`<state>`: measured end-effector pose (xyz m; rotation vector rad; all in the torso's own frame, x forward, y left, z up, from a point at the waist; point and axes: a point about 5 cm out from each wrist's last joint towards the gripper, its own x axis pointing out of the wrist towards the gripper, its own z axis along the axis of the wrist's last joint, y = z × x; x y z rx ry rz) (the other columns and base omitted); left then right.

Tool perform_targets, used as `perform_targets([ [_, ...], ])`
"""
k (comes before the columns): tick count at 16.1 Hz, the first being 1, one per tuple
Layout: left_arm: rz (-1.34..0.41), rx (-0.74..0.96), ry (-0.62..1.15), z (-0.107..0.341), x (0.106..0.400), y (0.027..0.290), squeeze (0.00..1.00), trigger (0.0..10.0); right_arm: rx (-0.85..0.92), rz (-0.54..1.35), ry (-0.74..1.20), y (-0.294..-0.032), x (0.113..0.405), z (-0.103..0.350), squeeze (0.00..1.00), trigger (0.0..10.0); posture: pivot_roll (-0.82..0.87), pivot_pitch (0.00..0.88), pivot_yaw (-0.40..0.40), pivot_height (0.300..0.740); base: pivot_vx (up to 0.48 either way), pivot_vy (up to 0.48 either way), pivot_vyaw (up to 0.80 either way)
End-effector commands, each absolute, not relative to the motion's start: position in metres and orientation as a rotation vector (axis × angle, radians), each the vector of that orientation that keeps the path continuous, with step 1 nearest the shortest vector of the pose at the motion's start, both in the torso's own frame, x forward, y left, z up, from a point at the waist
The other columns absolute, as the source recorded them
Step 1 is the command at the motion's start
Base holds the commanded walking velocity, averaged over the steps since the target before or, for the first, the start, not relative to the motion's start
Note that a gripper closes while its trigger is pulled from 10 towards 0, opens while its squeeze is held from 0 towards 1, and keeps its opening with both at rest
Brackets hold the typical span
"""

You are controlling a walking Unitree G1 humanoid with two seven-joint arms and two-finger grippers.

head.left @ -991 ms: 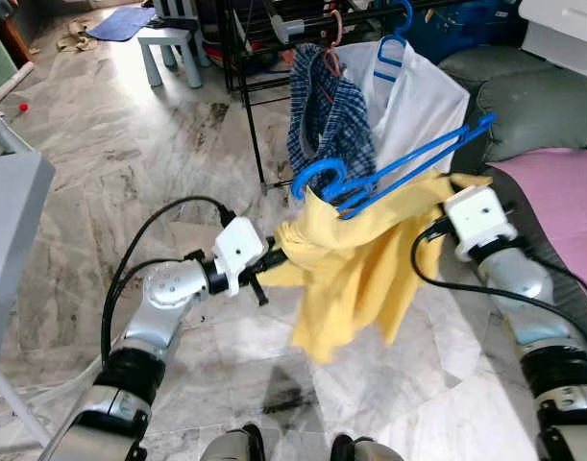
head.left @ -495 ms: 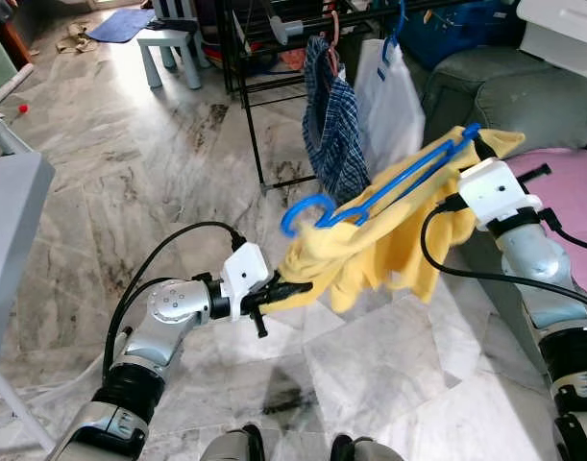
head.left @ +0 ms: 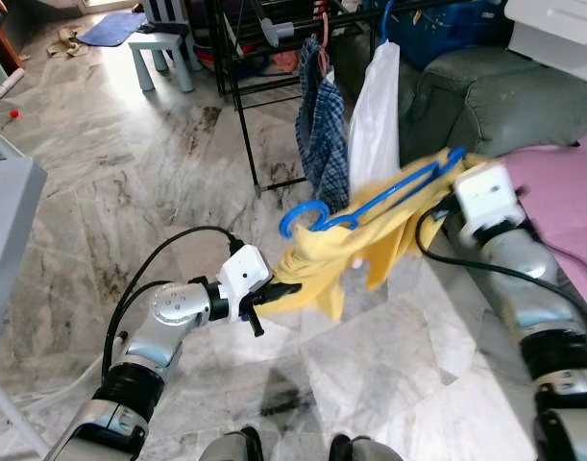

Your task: Hang hanger

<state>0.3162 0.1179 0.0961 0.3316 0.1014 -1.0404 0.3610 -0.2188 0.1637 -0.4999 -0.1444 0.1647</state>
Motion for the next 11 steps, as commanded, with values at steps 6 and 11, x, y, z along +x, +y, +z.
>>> perform_targets([
  [6,-0.893,0.395,-0.092,0.139,0.341,0.124,0.0,0.0,-0.335,0.332,0.109,-0.198,0.339,0.105,1.0,10.0,-0.04,0.155,0.035,0.74,0.0,0.0,0.0],
  [11,-0.965,0.518,-0.223,0.176,0.353,0.116,0.0,0.0,-0.272,0.551,0.108,-0.166,0.325,0.099,1.0,10.0,-0.02,0.161,0.064,0.74,0.0,0.0,0.0],
])
